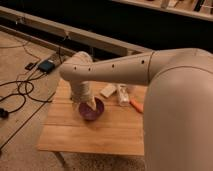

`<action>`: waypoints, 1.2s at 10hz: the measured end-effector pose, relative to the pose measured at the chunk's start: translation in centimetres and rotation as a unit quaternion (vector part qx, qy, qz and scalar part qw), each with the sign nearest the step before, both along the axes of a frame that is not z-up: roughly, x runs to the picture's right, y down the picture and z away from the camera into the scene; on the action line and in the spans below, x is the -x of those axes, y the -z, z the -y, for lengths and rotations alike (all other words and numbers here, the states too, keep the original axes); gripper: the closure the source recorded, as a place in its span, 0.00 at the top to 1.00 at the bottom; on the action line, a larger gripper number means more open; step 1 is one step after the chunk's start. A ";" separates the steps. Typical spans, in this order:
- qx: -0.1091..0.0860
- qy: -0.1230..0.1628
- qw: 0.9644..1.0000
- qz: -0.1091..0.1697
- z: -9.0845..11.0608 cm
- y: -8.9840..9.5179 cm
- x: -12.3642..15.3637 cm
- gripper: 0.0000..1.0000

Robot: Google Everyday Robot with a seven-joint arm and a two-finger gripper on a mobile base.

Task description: Drag the ceramic bowl in a circle

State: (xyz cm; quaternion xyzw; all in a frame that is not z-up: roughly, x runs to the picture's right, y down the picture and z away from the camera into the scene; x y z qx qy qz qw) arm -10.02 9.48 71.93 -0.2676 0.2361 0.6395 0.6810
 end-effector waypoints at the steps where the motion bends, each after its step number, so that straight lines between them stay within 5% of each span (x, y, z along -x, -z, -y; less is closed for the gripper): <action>1: 0.000 -0.002 1.000 -0.003 0.5 -1.1 -0.5 0.65; 6: -0.004 -0.035 0.999 -0.021 1.9 -6.5 -2.8 0.65; 12: 0.007 -0.059 0.997 -0.039 -0.5 -9.2 -5.2 0.65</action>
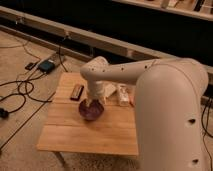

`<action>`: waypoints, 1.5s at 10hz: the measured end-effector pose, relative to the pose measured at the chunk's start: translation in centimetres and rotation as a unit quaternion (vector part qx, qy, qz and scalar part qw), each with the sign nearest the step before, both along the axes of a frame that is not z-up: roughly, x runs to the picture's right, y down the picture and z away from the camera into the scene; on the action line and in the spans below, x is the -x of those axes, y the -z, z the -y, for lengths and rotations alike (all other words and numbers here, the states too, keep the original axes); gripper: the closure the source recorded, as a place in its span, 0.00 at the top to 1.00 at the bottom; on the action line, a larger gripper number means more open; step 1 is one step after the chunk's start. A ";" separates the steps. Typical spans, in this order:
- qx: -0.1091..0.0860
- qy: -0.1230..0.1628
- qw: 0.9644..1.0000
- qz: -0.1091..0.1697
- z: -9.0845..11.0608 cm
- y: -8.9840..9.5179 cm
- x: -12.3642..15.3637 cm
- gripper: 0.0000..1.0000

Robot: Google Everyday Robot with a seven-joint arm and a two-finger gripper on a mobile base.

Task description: Drag the ceramic bowl in a circle

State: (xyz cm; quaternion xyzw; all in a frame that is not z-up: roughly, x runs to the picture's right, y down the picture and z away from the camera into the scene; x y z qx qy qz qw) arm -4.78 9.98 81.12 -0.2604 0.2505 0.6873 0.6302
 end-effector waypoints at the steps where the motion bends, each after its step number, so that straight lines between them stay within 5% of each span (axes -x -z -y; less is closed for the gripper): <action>1: 0.006 -0.002 1.000 -0.002 -0.7 -0.4 -0.3 0.65; 11: 0.041 -0.012 0.999 -0.015 -4.2 -4.0 -1.8 0.65; 12: 0.043 -0.009 0.999 -0.013 -4.4 -4.1 -1.7 0.62; 15: 0.051 0.000 0.999 -0.012 -5.0 -4.3 -1.6 0.34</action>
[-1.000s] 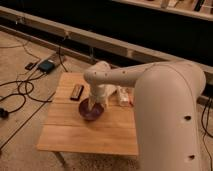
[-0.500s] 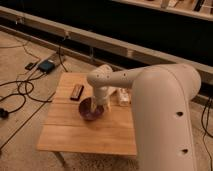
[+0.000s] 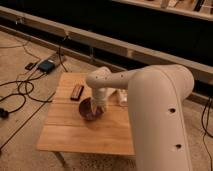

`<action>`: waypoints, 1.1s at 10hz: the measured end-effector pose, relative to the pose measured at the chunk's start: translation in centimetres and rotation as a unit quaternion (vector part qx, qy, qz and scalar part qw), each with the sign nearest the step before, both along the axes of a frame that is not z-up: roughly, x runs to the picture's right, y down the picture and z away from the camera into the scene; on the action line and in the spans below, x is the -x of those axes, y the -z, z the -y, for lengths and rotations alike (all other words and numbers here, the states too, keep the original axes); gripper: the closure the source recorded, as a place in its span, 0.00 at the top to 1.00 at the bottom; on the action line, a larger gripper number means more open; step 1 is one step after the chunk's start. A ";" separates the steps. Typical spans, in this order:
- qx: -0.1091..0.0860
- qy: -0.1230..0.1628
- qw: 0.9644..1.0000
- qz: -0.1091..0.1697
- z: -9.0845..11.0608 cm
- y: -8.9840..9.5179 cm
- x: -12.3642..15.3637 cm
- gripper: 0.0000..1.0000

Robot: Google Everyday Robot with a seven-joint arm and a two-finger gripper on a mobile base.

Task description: Drag the ceramic bowl in a circle

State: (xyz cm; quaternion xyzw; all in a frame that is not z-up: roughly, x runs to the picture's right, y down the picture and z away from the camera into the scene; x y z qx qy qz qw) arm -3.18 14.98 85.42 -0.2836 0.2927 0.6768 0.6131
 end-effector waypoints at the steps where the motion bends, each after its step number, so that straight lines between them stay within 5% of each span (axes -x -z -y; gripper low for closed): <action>1: 0.001 0.001 1.000 0.000 -0.2 0.2 -0.1 0.23; 4: 0.006 0.006 1.000 0.003 -1.2 1.4 0.1 0.00; 8: 0.021 0.036 0.999 0.015 -3.1 3.5 0.7 0.00; 11: 0.027 0.027 0.999 0.014 -4.9 5.6 0.1 0.00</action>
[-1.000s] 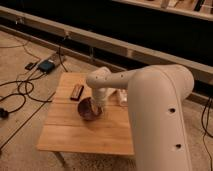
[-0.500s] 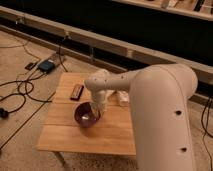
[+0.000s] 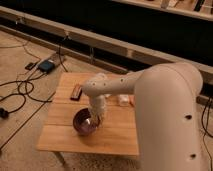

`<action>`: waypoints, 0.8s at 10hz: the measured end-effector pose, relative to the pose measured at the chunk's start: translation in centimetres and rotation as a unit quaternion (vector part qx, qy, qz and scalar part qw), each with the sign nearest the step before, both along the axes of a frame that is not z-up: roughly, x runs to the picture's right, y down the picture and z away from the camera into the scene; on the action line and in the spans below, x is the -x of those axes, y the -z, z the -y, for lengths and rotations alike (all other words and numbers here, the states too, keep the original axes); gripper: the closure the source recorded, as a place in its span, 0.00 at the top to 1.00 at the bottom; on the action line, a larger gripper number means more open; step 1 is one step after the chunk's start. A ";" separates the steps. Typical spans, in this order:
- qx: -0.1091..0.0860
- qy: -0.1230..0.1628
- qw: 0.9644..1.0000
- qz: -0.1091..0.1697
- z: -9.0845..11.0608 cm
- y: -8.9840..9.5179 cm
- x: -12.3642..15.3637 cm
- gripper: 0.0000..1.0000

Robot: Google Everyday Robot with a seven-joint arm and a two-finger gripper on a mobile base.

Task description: Drag the ceramic bowl in a circle

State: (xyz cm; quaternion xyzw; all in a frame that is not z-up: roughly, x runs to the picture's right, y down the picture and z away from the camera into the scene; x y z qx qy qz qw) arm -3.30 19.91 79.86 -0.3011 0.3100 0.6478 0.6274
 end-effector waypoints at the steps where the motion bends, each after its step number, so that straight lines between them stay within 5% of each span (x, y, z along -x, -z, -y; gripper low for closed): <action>1: 0.001 -0.008 1.000 -0.003 -0.6 0.5 -0.4 0.00; 6: 0.012 -0.076 0.996 -0.055 -3.8 2.4 -5.6 0.00; 8: 0.004 -0.108 0.991 -0.076 -3.3 2.2 -7.7 0.00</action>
